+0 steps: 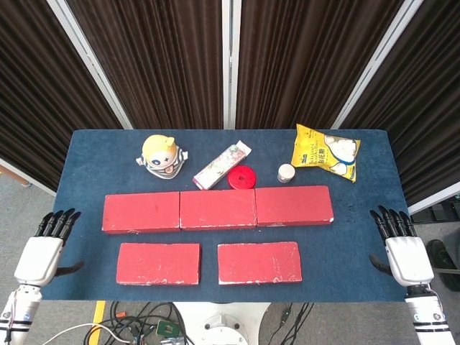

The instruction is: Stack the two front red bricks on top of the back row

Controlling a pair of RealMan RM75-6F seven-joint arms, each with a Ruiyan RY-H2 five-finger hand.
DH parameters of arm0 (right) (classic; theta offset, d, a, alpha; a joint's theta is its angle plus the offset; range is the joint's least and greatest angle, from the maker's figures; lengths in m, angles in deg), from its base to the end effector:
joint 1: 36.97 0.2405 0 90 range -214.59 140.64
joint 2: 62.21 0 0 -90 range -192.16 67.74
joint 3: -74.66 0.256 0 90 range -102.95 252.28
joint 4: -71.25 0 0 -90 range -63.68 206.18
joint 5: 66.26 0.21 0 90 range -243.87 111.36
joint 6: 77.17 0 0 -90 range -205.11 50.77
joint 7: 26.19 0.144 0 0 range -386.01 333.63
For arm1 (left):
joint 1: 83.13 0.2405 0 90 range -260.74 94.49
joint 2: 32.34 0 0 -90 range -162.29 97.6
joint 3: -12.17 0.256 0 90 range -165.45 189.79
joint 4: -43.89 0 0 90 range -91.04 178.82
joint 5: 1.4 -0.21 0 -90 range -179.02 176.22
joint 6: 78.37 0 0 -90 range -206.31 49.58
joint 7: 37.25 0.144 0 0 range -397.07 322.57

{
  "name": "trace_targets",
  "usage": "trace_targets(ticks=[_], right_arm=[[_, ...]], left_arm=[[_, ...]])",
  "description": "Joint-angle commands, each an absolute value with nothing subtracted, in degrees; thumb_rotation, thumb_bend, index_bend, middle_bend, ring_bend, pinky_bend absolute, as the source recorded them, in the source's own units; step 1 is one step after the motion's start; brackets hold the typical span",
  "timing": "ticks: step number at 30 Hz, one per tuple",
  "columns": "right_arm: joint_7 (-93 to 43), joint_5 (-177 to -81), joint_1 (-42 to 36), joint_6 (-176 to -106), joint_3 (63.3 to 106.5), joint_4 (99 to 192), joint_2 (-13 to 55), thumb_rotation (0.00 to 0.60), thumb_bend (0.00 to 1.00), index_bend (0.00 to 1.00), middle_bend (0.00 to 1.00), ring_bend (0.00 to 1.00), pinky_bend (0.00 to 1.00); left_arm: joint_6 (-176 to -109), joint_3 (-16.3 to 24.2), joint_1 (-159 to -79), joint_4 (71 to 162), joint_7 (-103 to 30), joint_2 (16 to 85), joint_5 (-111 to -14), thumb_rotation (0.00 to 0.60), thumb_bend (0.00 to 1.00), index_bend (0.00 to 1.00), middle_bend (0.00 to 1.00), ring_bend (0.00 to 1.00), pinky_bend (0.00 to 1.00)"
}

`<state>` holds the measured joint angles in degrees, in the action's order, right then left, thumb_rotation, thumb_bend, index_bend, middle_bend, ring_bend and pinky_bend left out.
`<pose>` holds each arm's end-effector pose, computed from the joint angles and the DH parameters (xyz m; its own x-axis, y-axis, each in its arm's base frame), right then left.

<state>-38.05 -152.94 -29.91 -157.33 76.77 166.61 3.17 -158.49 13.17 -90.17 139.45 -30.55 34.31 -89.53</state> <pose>-0.2948 -0.1878 0.1333 0.5188 -0.0796 0.8512 -0.8545 -0.0800 0.5133 -0.2929 0.1749 0.1177 0.4238 0.1404 0.8948 0.9052 -0.0996 -0.4131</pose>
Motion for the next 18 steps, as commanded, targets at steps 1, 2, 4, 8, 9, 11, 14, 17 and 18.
trace_targets(ticks=[1,2,4,8,9,11,14,17,18], right_arm=[[-38.2,-153.0,-29.9,-157.4,76.7,166.6,3.2,0.6,0.14,0.0,0.0,0.0,0.0],[-38.3,-153.0,-29.9,-157.4,76.7,166.6,3.2,0.6,0.14,0.0,0.0,0.0,0.0],[-38.1,-152.9,-30.0,-157.5,76.6,166.7,3.0,0.6,0.14,0.0,0.0,0.0,0.0],[-37.8,-152.9,-30.0,-157.7,76.8,166.8,2.8,0.6,0.14,0.0,0.0,0.0,0.0],[-37.8,-152.9,-30.0,-157.8,76.8,166.9,2.7,0.6,0.14,0.0,0.0,0.0,0.0],[-37.8,-152.9,-30.0,-157.8,76.8,167.0,2.6,0.6,0.14,0.0,0.0,0.0,0.0],[-37.7,-152.7,-30.0,-157.7,76.8,166.9,2.6,0.6,0.14,0.0,0.0,0.0,0.0],[-37.3,-152.4,-30.0,-157.6,76.9,166.6,2.6,0.6,0.14,0.0,0.0,0.0,0.0],[-37.1,-152.4,-30.0,-157.6,76.9,166.5,2.5,0.6,0.14,0.0,0.0,0.0,0.0]], left_arm=[[-156.2,14.5,-91.2,140.9,-31.9,34.6,-90.7,0.6,0.0,0.04,0.03,0.0,0.04],[-155.5,14.9,-91.5,141.4,-32.2,34.6,-91.1,0.6,0.0,0.04,0.03,0.0,0.04],[-153.3,16.0,-92.3,142.7,-32.8,34.5,-91.8,0.6,0.0,0.04,0.03,0.0,0.04],[-148.9,17.3,-94.3,144.9,-32.6,35.3,-92.7,0.6,0.0,0.04,0.03,0.0,0.04],[-147.9,17.5,-94.8,145.4,-32.3,35.7,-92.8,0.6,0.0,0.04,0.03,0.0,0.04],[-145.9,17.5,-95.8,146.4,-31.3,36.9,-92.6,0.6,0.0,0.04,0.03,0.0,0.04],[-143.5,17.1,-97.0,147.7,-29.1,39.3,-91.2,0.6,0.0,0.04,0.03,0.0,0.03],[-141.4,16.3,-98.2,149.0,-24.9,41.7,-88.7,0.6,0.0,0.04,0.03,0.0,0.02],[-140.9,16.0,-98.5,149.3,-23.5,42.4,-87.9,0.6,0.0,0.04,0.03,0.0,0.01]])
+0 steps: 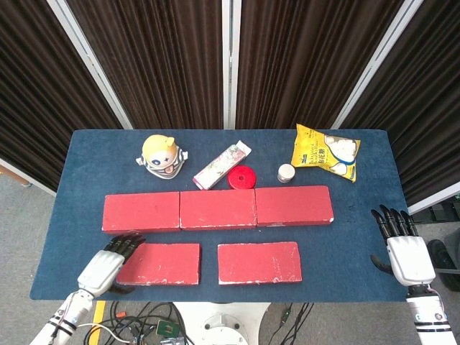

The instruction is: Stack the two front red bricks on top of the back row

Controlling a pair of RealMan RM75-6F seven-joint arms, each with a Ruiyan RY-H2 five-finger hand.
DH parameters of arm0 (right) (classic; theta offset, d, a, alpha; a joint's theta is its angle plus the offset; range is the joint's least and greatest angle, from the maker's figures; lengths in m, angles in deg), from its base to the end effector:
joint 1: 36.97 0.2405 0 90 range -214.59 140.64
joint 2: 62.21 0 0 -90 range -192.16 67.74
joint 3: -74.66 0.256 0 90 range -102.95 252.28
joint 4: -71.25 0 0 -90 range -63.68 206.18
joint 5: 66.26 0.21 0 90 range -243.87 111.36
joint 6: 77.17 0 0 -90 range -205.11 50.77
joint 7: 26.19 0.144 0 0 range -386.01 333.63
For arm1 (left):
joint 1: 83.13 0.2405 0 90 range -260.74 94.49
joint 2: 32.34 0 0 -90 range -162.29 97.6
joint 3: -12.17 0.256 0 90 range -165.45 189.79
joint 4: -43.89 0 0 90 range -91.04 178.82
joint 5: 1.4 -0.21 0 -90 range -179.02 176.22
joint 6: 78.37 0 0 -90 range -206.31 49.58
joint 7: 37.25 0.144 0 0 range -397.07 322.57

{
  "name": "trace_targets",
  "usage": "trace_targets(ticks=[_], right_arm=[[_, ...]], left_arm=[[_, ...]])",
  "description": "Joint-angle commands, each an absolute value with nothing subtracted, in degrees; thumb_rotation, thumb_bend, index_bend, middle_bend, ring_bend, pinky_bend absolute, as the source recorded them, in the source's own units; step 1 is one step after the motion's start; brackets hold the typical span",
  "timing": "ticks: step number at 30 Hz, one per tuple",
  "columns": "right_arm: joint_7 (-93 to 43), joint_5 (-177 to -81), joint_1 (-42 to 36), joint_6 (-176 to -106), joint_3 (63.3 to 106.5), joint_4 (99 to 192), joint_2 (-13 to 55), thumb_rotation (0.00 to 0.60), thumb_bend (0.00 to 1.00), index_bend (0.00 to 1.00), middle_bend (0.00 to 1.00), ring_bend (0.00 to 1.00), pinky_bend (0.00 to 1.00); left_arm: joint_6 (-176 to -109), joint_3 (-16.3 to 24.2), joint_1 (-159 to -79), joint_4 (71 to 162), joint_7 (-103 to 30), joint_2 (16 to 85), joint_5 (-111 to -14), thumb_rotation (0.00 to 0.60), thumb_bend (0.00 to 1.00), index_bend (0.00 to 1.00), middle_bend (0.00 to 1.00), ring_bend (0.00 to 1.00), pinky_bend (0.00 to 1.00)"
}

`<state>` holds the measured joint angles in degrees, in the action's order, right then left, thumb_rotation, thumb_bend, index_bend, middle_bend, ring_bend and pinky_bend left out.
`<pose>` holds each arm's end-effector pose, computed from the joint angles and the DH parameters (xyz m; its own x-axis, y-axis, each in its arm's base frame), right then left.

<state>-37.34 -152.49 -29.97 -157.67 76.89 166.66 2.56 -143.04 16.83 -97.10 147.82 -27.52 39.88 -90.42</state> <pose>-0.2965 -0.1882 0.1380 0.5150 -0.0738 0.8540 -0.8569 -0.0685 0.5109 -0.2332 0.1695 0.0386 0.3234 0.4312 0.8423 0.9351 -0.2821 -0.2147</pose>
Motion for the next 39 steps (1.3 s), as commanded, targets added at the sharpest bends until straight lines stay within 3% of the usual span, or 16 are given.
trace_targets(ticks=[1,12,19,30,39], right_arm=[[-36.9,-152.4,-30.0,-157.6,76.9,166.4,2.5,0.6,0.14,0.0,0.0,0.0,0.0],[-33.2,-150.8,-29.8,-156.5,77.2,162.8,3.3,0.6,0.14,0.0,0.0,0.0,0.0],[-31.3,-150.7,-29.8,-156.5,77.3,161.1,3.6,0.6,0.14,0.0,0.0,0.0,0.0],[-30.1,-150.3,-29.9,-156.4,77.4,160.0,3.8,0.6,0.14,0.0,0.0,0.0,0.0],[-30.0,-150.2,-29.9,-156.5,77.5,159.7,3.9,0.6,0.14,0.0,0.0,0.0,0.0]], left_arm=[[-140.3,15.7,-98.9,149.6,-21.3,43.3,-86.9,0.6,0.0,0.04,0.03,0.0,0.01],[-137.2,13.5,-102.1,153.1,-5.6,49.5,-73.0,0.6,0.0,0.04,0.03,0.0,0.0],[-138.9,12.8,-103.9,153.2,1.8,53.9,-66.0,0.6,0.0,0.03,0.04,0.0,0.0],[-141.5,12.2,-106.0,153.4,4.8,55.7,-61.5,0.6,0.0,0.03,0.04,0.0,0.0],[-141.3,12.3,-107.8,152.5,4.4,55.9,-58.2,0.6,0.0,0.03,0.11,0.0,0.0]])
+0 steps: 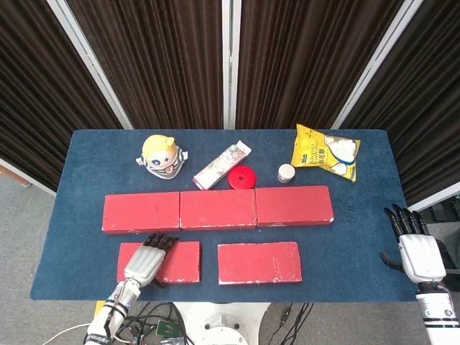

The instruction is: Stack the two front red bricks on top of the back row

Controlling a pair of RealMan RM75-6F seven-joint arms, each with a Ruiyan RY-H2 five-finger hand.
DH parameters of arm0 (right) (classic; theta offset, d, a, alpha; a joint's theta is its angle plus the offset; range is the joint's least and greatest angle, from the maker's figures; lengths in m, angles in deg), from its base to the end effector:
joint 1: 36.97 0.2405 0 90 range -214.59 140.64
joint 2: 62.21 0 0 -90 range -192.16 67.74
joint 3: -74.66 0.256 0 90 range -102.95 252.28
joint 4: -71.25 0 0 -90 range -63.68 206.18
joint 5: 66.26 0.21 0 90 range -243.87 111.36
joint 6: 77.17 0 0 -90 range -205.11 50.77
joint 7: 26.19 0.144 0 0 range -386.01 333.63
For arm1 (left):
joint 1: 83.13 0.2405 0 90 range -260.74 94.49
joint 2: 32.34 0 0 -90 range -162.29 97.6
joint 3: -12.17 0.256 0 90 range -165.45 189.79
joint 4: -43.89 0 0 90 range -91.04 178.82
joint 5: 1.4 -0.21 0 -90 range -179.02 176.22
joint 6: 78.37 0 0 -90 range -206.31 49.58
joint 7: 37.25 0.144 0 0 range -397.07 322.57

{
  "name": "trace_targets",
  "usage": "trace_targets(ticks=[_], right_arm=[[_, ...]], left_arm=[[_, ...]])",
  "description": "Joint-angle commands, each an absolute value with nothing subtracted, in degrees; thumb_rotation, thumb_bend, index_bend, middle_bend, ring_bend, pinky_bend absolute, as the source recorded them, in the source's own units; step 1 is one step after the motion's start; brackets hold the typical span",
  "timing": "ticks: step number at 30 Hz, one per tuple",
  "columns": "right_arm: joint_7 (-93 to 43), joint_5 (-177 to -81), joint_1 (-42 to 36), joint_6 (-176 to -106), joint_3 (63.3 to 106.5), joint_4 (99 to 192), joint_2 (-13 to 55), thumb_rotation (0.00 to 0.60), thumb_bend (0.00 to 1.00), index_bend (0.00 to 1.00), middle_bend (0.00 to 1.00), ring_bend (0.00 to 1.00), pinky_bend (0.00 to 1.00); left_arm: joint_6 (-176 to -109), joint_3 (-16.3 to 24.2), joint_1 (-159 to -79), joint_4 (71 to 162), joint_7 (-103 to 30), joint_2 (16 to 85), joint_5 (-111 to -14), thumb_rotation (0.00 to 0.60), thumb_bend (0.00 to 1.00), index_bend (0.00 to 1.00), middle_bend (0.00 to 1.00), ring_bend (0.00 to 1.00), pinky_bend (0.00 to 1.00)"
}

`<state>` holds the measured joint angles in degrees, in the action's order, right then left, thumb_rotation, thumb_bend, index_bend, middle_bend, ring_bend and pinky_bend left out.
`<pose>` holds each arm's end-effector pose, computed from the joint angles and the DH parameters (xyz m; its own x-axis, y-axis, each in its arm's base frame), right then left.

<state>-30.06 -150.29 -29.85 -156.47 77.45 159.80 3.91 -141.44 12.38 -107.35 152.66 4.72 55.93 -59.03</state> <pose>-0.3243 -0.1937 0.1430 0.4802 -0.0845 0.8731 -0.8767 -0.0131 0.4809 -0.1757 0.1968 -0.0354 0.4228 0.5173 0.7441 0.9061 -0.2529 -0.3390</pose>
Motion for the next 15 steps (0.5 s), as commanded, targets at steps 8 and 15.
trace_targets(ticks=[8,15], right_arm=[[-29.8,-149.9,-29.9,-156.5,77.6,159.6,4.1,0.6,0.15,0.0,0.0,0.0,0.0],[-29.8,-149.7,-30.0,-156.6,77.7,159.5,4.2,0.6,0.15,0.0,0.0,0.0,0.0]], left_arm=[[-142.3,13.3,-108.6,152.6,4.8,55.9,-57.2,0.6,0.0,0.03,0.2,0.0,0.0],[-143.8,13.7,-109.1,153.6,4.9,55.7,-57.4,0.6,0.0,0.03,0.26,0.0,0.0]])
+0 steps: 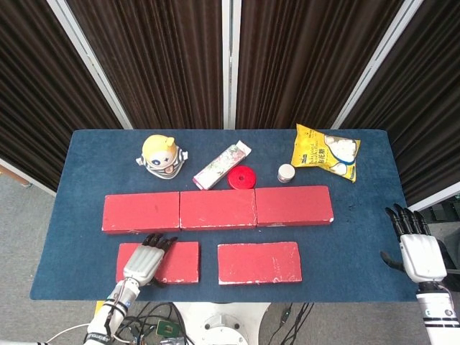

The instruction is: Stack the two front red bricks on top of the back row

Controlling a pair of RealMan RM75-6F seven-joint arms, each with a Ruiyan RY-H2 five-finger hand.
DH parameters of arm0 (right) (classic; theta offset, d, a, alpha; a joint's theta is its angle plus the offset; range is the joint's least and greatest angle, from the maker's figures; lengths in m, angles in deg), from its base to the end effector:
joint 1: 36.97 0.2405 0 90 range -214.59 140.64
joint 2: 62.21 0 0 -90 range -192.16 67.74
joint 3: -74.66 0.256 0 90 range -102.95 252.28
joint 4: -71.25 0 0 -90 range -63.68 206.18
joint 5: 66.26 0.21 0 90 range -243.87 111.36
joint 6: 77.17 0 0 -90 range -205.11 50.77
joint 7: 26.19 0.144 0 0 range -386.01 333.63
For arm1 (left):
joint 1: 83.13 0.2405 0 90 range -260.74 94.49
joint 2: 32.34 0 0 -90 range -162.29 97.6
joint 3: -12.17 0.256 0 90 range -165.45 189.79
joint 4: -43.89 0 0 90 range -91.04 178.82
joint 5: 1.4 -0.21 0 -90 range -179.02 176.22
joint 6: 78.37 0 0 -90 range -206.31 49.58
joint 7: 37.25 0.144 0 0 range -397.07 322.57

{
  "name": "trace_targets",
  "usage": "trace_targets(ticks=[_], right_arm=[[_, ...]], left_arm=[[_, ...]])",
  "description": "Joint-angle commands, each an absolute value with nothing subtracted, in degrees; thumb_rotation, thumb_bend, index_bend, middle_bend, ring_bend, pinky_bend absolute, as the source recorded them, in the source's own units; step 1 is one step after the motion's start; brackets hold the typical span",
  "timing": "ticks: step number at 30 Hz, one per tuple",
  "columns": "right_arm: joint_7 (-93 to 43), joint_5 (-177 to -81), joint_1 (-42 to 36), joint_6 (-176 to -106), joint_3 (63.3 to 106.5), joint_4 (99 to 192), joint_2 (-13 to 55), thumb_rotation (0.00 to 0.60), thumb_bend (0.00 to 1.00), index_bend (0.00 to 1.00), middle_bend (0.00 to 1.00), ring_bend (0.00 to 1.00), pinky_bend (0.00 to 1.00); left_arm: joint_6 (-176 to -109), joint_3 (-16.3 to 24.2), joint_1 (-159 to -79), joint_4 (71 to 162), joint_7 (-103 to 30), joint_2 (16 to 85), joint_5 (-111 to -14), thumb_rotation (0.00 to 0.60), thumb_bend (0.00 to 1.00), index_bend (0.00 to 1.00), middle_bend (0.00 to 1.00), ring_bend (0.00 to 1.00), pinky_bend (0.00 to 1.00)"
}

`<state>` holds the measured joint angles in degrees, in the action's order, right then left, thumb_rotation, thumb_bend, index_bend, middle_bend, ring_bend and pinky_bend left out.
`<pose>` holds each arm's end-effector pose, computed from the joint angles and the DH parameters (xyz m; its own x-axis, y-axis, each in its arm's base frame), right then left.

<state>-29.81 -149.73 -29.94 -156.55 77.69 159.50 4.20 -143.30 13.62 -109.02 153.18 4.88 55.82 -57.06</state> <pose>-0.3260 -0.1942 0.1432 0.4745 -0.0804 0.8766 -0.8795 -0.0010 0.4760 -0.1764 0.1974 -0.0345 0.4284 0.5222 0.7374 0.9036 -0.2434 -0.3525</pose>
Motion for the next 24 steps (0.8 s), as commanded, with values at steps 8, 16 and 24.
trace_targets(ticks=[8,16,24], right_arm=[[-29.5,-149.5,-30.1,-156.9,77.9,159.6,3.9,0.6,0.15,0.0,0.0,0.0,0.0],[-29.7,-149.6,-30.0,-156.9,77.9,159.9,3.7,0.6,0.15,0.0,0.0,0.0,0.0],[-30.2,-149.3,-30.0,-156.7,78.0,160.2,3.6,0.6,0.15,0.0,0.0,0.0,0.0]], left_arm=[[-147.9,14.0,-109.3,159.2,7.3,52.6,-59.8,0.6,0.0,0.03,0.27,0.0,0.0],[-149.4,6.8,-113.5,163.8,10.1,47.6,-54.9,0.6,0.0,0.03,0.27,0.0,0.0],[-143.1,-3.0,-123.4,157.4,10.4,48.2,-40.4,0.6,0.0,0.03,0.27,0.0,0.0]])
